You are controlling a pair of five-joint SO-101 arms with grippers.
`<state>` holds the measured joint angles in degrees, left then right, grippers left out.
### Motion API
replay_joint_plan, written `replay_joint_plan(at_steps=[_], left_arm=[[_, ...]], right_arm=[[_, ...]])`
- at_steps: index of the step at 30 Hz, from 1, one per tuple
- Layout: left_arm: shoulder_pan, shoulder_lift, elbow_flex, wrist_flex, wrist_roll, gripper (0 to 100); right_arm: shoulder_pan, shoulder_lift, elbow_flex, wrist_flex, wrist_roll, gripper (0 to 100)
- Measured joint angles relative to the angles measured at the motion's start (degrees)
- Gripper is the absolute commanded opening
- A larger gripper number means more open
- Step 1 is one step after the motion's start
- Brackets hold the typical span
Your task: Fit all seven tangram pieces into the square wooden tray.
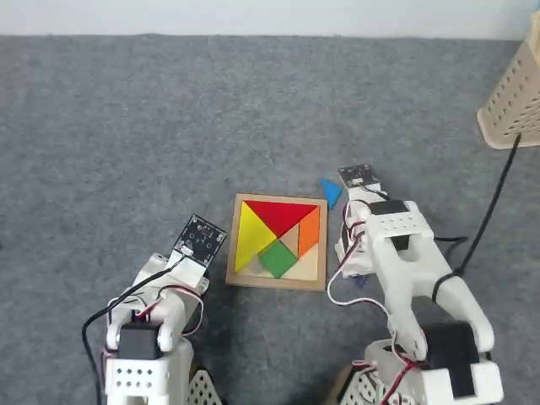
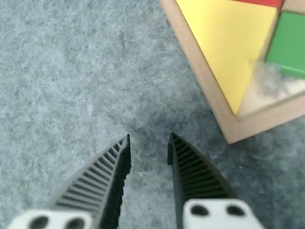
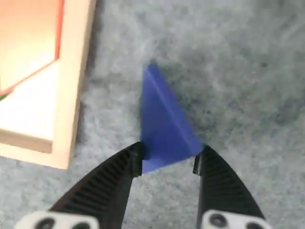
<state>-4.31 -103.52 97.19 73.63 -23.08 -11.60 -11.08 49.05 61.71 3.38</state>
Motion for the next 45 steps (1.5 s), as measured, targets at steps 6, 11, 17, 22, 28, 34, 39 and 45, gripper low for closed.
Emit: replay_joint_plan(at_steps=[6, 11, 17, 22, 28, 34, 39, 45], left_arm=[[0.0, 0.0, 0.0, 0.0, 0.0, 12], [0.0, 0.0, 0.0, 0.0, 0.0, 12], [0.0, 0.0, 0.0, 0.0, 0.0, 12], [0.0, 0.0, 0.0, 0.0, 0.0, 12], [0.0, 0.0, 0.0, 0.0, 0.0, 12], [0.0, 0.0, 0.0, 0.0, 0.0, 12], [0.0, 0.0, 0.0, 0.0, 0.0, 12], [0.0, 0.0, 0.0, 0.0, 0.0, 12]], right_arm=[[0.2, 0.0, 0.0, -2.2, -0.4, 15.2], [-0.1, 0.0, 0.0, -3.8, -2.8, 8.5], [-0.1, 0.0, -1.9, -3.2, 0.6, 21.7], [-0.1, 0.0, -6.4, -0.6, 5.3, 23.8], [-0.1, 0.0, -10.2, -0.2, 9.1, 23.9], [-0.3, 5.7, -10.2, -0.2, 10.4, 23.9], [-0.6, 16.0, -14.2, -1.3, 10.5, 23.8], [-0.4, 17.8, -16.2, -0.7, 10.4, 8.7]])
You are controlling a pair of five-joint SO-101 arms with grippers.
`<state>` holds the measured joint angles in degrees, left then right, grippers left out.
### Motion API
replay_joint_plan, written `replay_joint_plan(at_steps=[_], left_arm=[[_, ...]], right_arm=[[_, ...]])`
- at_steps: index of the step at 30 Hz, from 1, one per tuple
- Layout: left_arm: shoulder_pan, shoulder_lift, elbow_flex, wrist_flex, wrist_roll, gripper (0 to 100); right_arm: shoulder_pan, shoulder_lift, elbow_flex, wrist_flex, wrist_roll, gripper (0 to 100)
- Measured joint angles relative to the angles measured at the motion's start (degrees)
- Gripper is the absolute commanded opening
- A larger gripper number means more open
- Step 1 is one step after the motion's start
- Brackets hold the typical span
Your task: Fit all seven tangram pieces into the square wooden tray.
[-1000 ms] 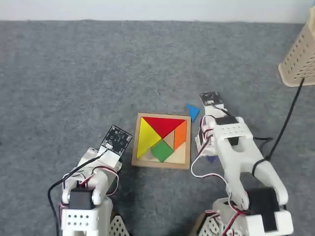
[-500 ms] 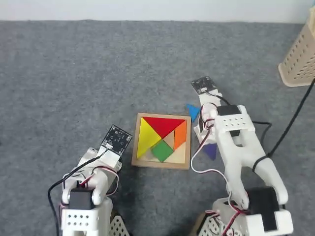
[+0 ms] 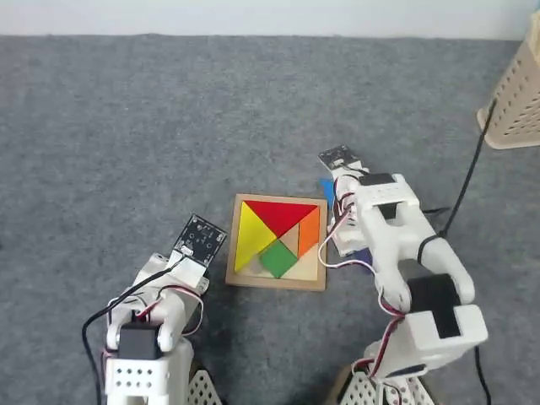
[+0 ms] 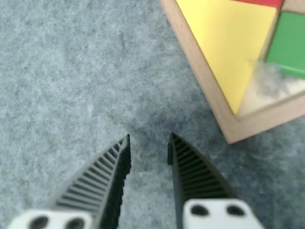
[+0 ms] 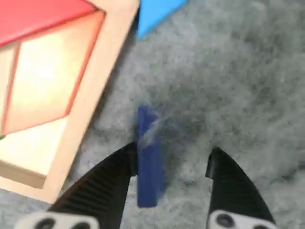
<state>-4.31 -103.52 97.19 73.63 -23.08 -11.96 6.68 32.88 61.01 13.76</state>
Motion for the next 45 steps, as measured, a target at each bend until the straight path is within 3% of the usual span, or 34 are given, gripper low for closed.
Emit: replay_joint_plan(at_steps=[2, 6, 10, 14, 20, 31, 40, 45], left_arm=[[0.0, 0.0, 0.0, 0.0, 0.0, 12], [0.0, 0.0, 0.0, 0.0, 0.0, 12], [0.0, 0.0, 0.0, 0.0, 0.0, 12], [0.0, 0.0, 0.0, 0.0, 0.0, 12], [0.0, 0.0, 0.0, 0.0, 0.0, 12], [0.0, 0.0, 0.0, 0.0, 0.0, 12], [0.0, 0.0, 0.0, 0.0, 0.0, 12], [0.0, 0.0, 0.0, 0.0, 0.0, 12]], right_arm=[[0.5, 0.0, -0.6, 0.0, -1.8, 0.0], [0.6, -0.4, -1.1, 0.7, -8.3, 0.7], [-0.7, -3.3, -3.2, 7.6, -14.4, 1.0], [-5.6, -6.2, -6.9, 12.4, -18.1, 1.0], [-14.0, -6.3, -7.8, 9.1, -22.7, 1.4], [-18.4, 0.4, -15.6, 6.0, -43.9, 5.0], [-18.8, 1.2, -15.9, 4.7, -48.5, 18.9], [-18.8, 1.2, -15.9, 6.4, -48.6, 19.4]])
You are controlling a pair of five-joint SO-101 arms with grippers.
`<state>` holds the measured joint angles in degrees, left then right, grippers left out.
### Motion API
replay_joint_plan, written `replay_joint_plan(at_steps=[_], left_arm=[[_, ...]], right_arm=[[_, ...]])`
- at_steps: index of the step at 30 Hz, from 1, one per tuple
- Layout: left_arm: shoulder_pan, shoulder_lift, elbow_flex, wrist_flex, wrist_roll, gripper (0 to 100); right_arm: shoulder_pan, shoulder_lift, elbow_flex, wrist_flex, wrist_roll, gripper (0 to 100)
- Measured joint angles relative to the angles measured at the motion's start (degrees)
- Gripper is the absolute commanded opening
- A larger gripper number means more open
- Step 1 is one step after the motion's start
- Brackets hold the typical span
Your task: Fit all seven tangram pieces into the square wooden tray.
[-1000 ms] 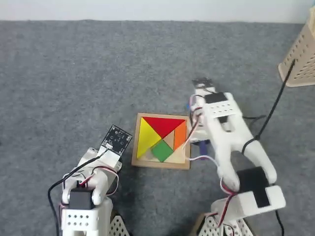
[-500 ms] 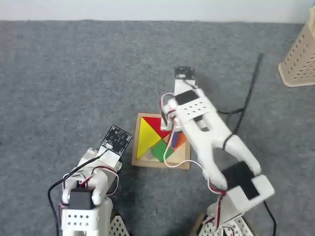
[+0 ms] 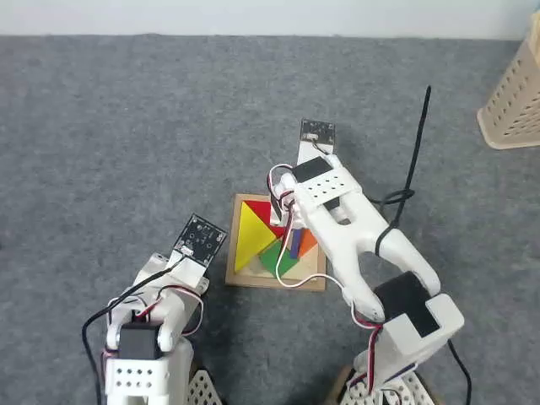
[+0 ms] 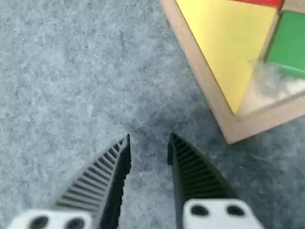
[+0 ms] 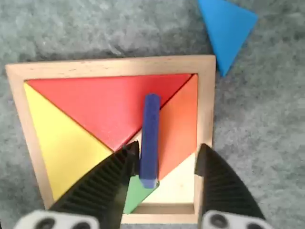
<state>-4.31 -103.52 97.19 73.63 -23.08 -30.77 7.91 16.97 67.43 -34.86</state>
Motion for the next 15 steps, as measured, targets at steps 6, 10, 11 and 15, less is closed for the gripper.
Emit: replay_joint_plan(at_steps=[6, 10, 11, 15], left_arm=[[0.0, 0.0, 0.0, 0.0, 0.0, 12], [0.0, 0.0, 0.0, 0.0, 0.0, 12], [0.0, 0.0, 0.0, 0.0, 0.0, 12], [0.0, 0.0, 0.0, 0.0, 0.0, 12]], right_arm=[[4.1, -0.3, 0.0, 2.3, 1.7, 11.0], [7.6, -3.6, 0.0, 4.4, 4.0, 7.3], [7.7, -4.6, 0.0, 4.5, 6.2, 5.8], [7.2, -6.4, 0.0, 3.2, 15.6, 0.6]])
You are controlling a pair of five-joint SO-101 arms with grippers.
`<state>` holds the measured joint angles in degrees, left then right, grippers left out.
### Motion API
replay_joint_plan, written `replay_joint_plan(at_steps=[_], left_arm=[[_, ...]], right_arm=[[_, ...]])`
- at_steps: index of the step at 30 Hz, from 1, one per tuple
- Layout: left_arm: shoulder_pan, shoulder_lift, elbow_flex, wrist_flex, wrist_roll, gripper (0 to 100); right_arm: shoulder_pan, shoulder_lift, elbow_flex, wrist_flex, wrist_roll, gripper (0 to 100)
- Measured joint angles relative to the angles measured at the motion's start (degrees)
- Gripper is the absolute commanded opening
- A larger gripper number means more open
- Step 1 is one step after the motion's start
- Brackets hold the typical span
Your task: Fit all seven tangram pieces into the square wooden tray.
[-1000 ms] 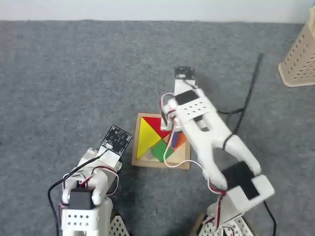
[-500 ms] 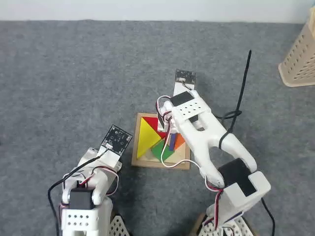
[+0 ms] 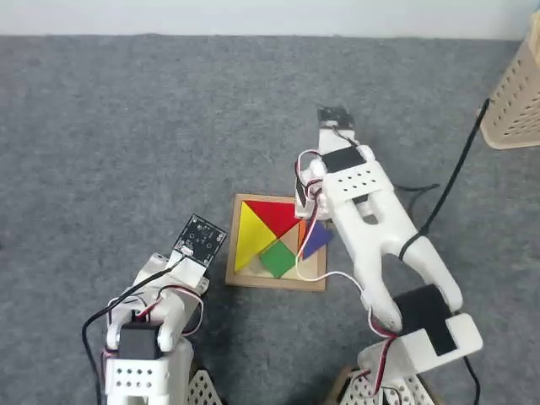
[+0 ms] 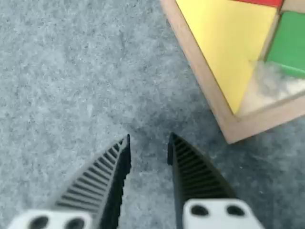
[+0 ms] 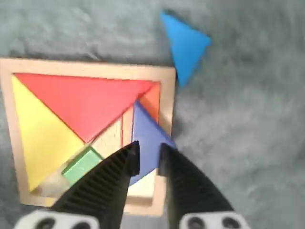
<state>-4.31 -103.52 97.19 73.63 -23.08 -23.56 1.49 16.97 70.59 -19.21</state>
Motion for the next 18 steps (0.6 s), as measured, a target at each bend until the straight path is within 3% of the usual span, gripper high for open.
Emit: replay_joint_plan(at_steps=[7, 18], left_arm=[[0.0, 0.0, 0.0, 0.0, 0.0, 12], [0.0, 0.0, 0.0, 0.0, 0.0, 12]], right_arm=[[0.4, -0.1, 7.8, -13.9, 21.1, 0.6], [1.8, -1.7, 14.7, -15.4, 23.4, 0.6]])
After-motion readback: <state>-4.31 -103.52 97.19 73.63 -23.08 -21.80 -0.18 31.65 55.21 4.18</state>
